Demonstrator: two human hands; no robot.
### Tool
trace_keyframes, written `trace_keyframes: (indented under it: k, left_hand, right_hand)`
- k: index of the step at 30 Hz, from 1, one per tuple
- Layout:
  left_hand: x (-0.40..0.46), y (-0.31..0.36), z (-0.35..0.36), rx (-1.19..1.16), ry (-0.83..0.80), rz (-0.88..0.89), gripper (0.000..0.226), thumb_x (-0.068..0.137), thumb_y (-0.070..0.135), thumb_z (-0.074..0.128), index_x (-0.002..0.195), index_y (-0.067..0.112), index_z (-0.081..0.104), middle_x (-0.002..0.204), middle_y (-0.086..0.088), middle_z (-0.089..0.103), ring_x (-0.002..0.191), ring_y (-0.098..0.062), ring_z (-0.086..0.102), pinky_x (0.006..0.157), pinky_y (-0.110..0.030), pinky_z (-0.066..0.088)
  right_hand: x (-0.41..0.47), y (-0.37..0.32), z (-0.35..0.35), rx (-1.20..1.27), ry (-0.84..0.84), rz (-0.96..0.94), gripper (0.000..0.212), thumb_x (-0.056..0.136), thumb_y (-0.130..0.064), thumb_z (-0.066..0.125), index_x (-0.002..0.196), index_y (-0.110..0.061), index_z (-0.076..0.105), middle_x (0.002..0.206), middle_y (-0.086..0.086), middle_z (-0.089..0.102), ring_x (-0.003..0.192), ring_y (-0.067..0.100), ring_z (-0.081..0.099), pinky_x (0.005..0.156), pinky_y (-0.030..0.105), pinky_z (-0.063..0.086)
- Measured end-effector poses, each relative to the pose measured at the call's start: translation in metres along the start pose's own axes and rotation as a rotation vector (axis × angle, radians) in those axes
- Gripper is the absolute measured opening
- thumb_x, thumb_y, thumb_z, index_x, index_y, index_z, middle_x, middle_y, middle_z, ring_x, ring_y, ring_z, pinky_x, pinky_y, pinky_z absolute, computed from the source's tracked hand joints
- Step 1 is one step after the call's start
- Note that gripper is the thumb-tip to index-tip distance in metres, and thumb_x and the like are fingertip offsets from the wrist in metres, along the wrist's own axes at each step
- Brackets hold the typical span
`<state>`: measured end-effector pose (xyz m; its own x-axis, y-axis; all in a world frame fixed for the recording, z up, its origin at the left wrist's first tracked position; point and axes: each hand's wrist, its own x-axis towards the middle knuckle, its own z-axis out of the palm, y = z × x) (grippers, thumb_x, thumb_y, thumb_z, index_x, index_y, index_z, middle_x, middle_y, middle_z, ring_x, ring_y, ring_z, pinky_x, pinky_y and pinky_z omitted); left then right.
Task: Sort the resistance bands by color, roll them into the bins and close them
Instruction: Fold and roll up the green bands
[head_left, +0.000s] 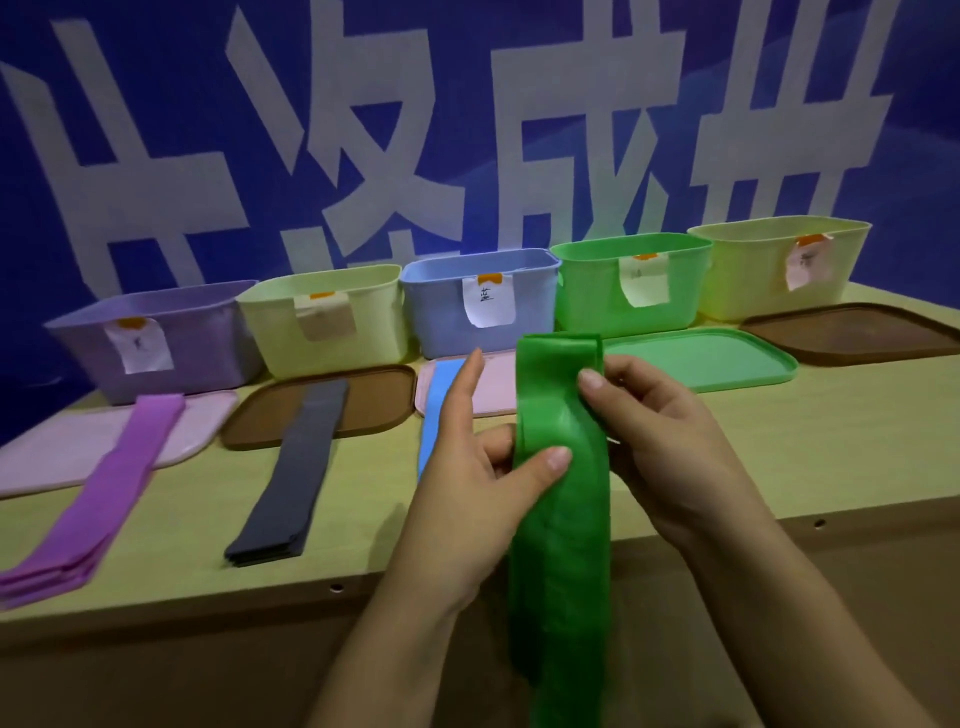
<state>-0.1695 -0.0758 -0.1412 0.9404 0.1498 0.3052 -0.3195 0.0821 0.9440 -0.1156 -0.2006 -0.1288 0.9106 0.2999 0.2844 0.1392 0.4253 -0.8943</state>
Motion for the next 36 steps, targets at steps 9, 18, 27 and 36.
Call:
trace_keyframes:
  k: [9,18,27,36]
  left_hand:
    - [0.001,-0.01,-0.02,0.127,0.013,0.105,0.035,0.073,0.03,0.077,0.106,0.029,0.069,0.098,0.005,0.073,0.092,-0.01,0.068,0.073,-0.021,0.053]
    - [0.0,-0.007,-0.02,0.195,0.106,0.217,0.025,0.07,0.016,0.068,0.083,0.035,0.074,0.08,0.009,0.072,0.08,-0.005,0.066,0.071,-0.019,0.052]
    - [-0.005,-0.004,-0.024,-0.059,0.001,0.028,0.033,0.056,0.022,0.078,0.085,0.009,0.073,0.084,-0.013,0.069,0.078,-0.021,0.063,0.067,-0.026,0.053]
    - [-0.002,0.009,-0.04,-0.146,-0.154,-0.107,0.012,0.068,0.026,0.065,0.071,0.016,0.07,0.06,-0.004,0.058,0.054,-0.013,0.058,0.048,-0.024,0.049]
  right_hand:
    - [-0.012,0.015,0.0,-0.126,-0.077,-0.17,0.012,0.083,0.0,0.062,0.087,-0.011,0.066,0.08,-0.001,0.073,0.078,0.009,0.068,0.069,0.021,0.054]
    - [-0.02,0.022,-0.004,-0.561,0.003,-0.624,0.028,0.078,-0.021,0.069,0.104,-0.028,0.061,0.114,-0.002,0.059,0.111,0.016,0.059,0.08,0.027,0.052]
    - [-0.019,0.028,0.0,-0.68,0.053,-0.83,0.007,0.083,-0.014,0.064,0.089,-0.016,0.066,0.101,0.003,0.062,0.099,0.01,0.061,0.079,0.026,0.051]
    - [-0.015,0.033,-0.002,-0.665,-0.024,-0.834,0.01,0.083,-0.007,0.063,0.085,-0.013,0.07,0.102,0.0,0.059,0.101,0.007,0.059,0.082,0.024,0.049]
